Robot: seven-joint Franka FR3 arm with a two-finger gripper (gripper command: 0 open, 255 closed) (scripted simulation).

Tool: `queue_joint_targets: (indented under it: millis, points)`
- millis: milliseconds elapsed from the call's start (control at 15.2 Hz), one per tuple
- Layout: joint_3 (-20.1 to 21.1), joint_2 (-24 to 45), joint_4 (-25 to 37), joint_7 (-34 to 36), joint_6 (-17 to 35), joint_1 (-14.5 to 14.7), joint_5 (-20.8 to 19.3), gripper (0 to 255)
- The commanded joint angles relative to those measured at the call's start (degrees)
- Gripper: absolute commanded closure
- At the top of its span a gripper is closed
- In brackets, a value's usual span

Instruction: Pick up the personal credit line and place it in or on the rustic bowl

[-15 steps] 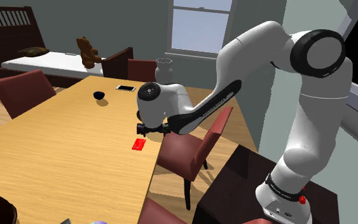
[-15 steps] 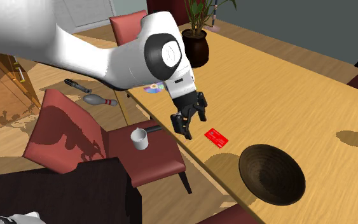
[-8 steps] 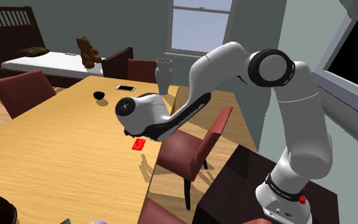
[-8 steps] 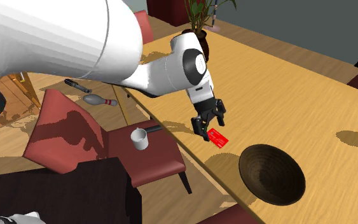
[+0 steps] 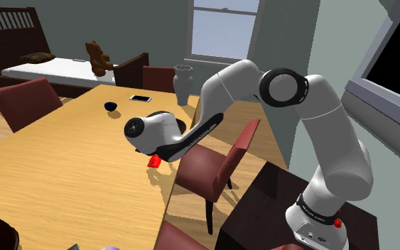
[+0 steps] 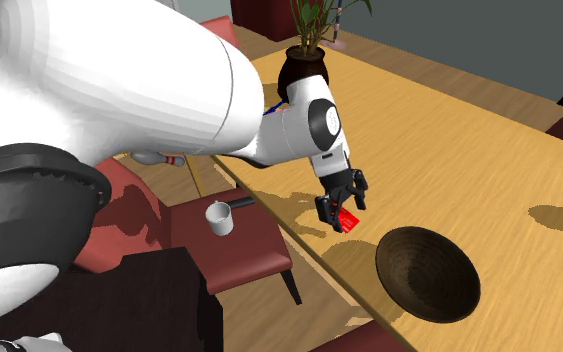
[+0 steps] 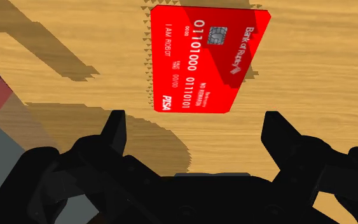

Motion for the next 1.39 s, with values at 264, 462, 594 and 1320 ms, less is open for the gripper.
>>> queue_joint_targets:
  millis: [264,462,594,1320]
  points:
    - [-0.7,1.2,0.3,0.3,1.0,-0.2,-0.8,0]
    - [-0.7,1.2,0.3,0.3,1.0,-0.2,-0.8,0]
    - [-0.7,1.2,0.3,0.3,0.9,-0.2,-0.8,255]
    - [-0.2,0.1,0.1,-0.4,0.4,-0.5,-0.2,255]
